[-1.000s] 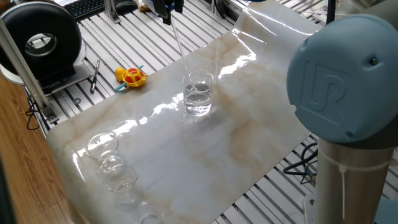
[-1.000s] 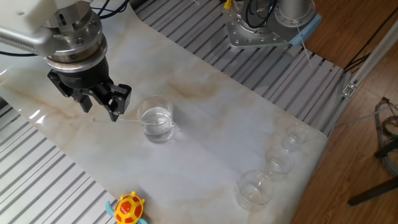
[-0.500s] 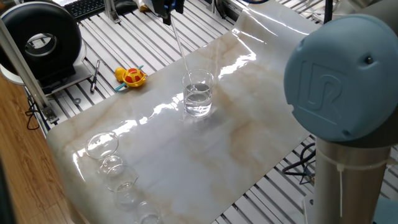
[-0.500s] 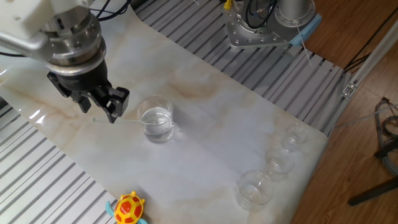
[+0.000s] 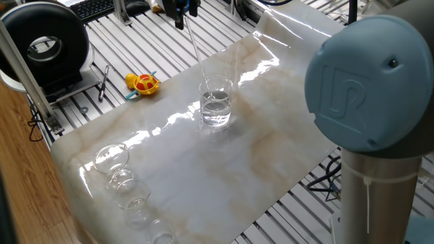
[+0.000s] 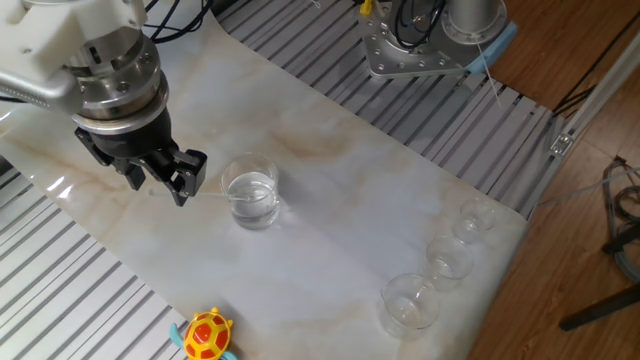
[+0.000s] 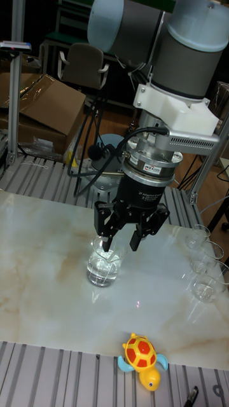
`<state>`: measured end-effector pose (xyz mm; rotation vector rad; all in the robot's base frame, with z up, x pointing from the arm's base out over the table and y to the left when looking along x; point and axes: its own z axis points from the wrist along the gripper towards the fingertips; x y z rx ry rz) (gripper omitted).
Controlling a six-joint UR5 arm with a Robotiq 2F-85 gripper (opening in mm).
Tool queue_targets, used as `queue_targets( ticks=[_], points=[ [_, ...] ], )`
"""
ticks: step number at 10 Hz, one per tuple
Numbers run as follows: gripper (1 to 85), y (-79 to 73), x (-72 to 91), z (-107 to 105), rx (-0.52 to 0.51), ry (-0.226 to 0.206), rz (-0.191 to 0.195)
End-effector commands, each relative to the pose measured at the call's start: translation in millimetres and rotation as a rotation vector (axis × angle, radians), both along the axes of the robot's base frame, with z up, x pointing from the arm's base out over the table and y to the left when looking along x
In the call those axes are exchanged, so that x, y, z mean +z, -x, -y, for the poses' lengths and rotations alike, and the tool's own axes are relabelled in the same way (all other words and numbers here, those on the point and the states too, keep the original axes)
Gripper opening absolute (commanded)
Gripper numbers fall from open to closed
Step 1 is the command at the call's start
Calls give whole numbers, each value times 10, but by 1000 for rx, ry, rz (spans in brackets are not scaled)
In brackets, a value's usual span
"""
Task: Stir the beaker with a glass rod
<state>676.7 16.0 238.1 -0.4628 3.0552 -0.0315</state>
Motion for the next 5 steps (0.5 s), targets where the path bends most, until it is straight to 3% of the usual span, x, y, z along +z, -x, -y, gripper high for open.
queue_targets(
  ticks=[1,5],
  points=[
    [550,-40,3,-67,-3,-16,5],
    [550,-116,4,-161,-1,-25,12]
  ],
)
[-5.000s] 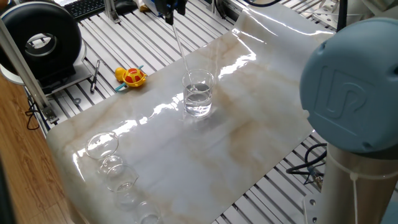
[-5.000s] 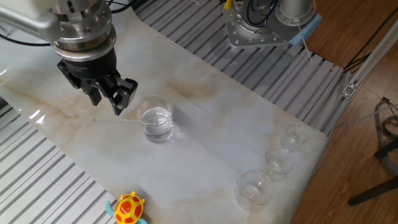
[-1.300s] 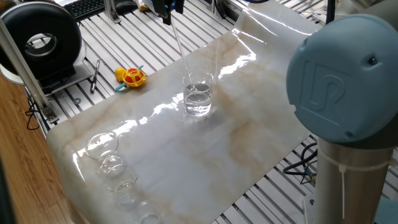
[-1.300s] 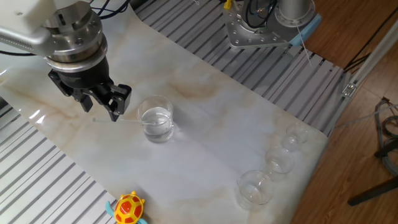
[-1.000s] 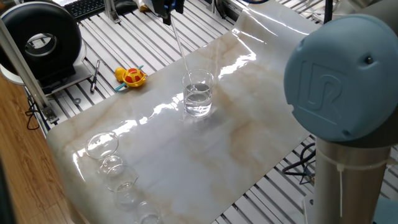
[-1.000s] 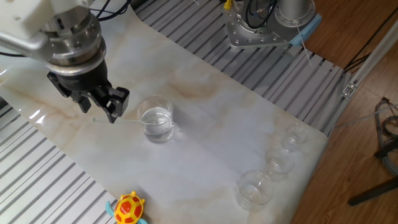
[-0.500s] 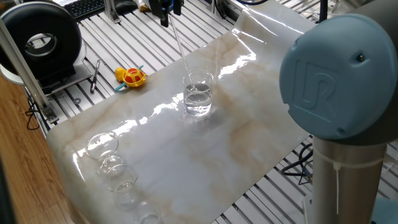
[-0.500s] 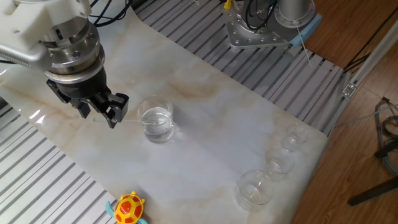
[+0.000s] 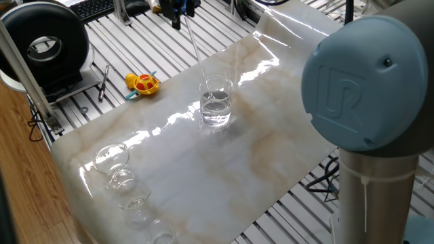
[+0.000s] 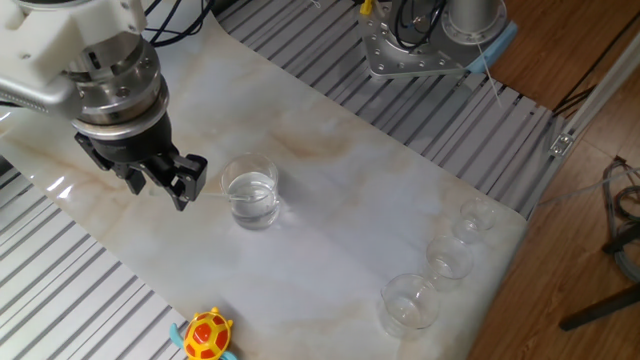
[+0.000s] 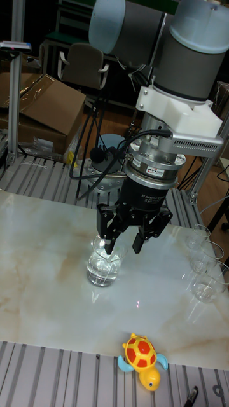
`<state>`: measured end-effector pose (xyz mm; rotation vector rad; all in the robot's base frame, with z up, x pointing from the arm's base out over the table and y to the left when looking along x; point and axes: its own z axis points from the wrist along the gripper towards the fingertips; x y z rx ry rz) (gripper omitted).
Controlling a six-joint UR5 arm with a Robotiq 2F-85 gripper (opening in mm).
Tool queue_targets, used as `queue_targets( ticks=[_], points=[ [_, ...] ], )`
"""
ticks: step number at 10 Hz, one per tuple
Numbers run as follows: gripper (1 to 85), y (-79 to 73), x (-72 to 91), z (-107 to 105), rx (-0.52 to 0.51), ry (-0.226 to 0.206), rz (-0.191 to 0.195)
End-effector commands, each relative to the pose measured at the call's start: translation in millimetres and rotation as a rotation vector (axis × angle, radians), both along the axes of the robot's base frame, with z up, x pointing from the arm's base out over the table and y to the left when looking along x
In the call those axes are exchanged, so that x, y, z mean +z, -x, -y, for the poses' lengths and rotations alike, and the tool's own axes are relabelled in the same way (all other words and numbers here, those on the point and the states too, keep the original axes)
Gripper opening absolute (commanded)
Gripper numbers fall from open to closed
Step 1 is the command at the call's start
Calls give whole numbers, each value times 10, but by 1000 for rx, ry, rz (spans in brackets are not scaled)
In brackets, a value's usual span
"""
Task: Stir the beaker with a glass rod
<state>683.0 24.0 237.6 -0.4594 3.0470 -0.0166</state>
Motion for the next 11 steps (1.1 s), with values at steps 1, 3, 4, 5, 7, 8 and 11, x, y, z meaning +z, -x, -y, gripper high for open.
queue_targets(
  ticks=[1,3,4,5,7,8,11],
  points=[
    [550,-61,7,-96,-2,-13,5],
    [547,-32,32,-83,0,-10,0],
    [547,-25,43,-85,1,-11,0],
    [547,-32,38,-107,1,-16,2],
    [547,-34,39,-116,1,-17,4],
    [537,-35,41,-92,1,-11,5],
    [530,1,39,-137,-8,-32,-4]
  ],
)
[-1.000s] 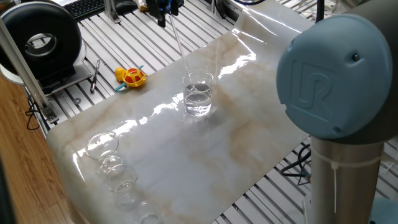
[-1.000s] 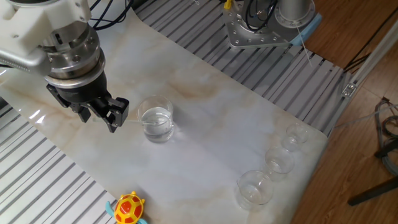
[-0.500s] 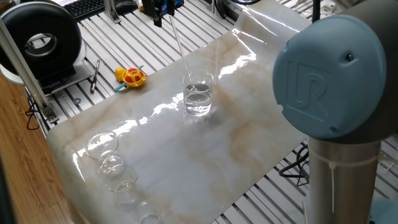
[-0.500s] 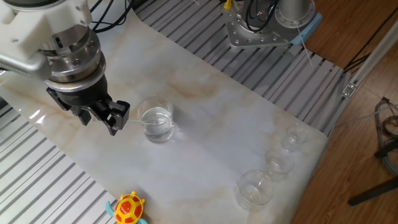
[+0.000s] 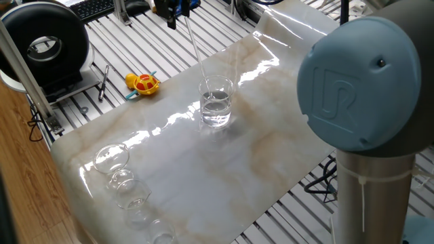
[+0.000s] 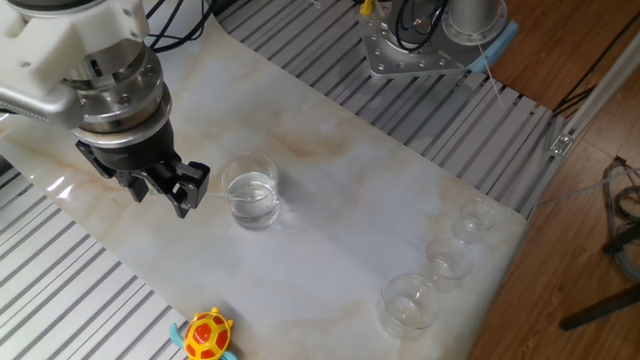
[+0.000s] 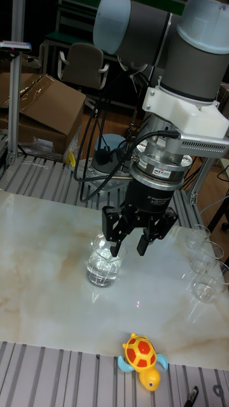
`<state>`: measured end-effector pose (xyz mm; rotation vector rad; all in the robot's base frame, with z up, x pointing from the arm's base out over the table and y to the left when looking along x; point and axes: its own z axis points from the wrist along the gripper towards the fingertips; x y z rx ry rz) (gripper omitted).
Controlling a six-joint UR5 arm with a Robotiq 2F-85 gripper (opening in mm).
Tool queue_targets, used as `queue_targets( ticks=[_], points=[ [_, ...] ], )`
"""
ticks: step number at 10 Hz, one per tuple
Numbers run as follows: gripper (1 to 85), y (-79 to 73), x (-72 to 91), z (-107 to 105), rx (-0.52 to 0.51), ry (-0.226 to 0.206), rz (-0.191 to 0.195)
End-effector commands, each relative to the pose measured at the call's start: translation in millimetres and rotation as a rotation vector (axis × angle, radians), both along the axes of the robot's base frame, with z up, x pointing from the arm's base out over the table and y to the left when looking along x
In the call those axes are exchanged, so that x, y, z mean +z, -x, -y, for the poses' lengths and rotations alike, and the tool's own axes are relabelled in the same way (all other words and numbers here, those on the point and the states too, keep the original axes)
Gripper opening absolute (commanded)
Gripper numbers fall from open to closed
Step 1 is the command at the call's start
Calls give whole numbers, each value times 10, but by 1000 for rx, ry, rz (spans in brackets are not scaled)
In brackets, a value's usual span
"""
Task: Stir the beaker with a glass rod
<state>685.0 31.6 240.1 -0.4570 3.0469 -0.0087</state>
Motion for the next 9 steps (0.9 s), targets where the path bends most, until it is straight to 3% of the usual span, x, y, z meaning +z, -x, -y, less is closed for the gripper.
queue_targets(
  ticks=[1,6,9],
  points=[
    [530,34,11,-87,-7,-31,-4],
    [527,109,35,-129,-16,-36,-1],
    [517,62,-7,-91,-13,-26,8]
  ],
)
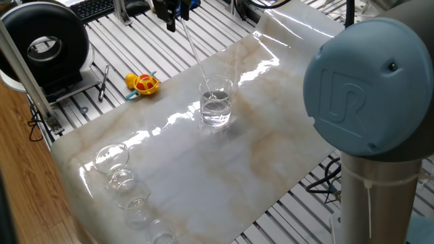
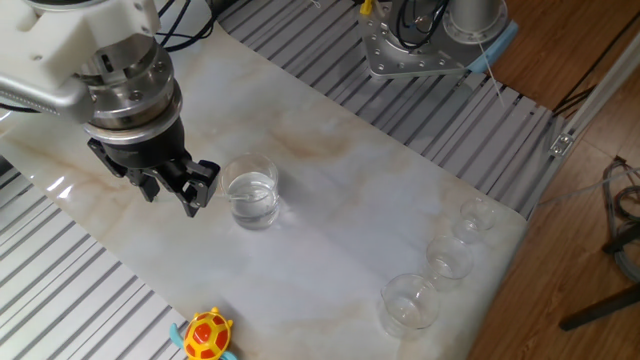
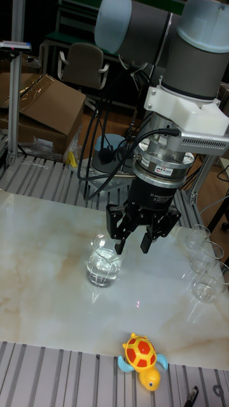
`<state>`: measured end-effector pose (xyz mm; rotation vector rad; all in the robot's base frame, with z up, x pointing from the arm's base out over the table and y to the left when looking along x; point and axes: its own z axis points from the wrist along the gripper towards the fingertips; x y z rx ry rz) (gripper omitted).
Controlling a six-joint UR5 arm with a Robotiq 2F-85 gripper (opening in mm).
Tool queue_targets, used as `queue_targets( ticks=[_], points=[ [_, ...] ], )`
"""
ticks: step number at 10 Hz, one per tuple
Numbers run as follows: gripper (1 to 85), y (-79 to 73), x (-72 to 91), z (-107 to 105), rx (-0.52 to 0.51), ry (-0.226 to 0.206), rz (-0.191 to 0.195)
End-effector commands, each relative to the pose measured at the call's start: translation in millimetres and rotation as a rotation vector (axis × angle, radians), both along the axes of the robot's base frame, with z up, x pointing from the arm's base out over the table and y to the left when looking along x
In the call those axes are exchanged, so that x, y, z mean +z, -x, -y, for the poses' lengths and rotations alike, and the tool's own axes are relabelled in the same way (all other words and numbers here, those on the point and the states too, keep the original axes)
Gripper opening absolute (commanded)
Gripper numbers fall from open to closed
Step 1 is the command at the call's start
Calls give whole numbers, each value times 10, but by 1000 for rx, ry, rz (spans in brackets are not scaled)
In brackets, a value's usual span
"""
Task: Stir the beaker with a glass rod
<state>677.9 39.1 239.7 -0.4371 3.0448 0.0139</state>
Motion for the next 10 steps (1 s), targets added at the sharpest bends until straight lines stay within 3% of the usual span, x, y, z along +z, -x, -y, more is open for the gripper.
queue_targets(
  ticks=[1,10],
  points=[
    [513,-16,-12,-2,-2,-5,7],
    [500,77,5,23,-7,-18,-2]
  ],
)
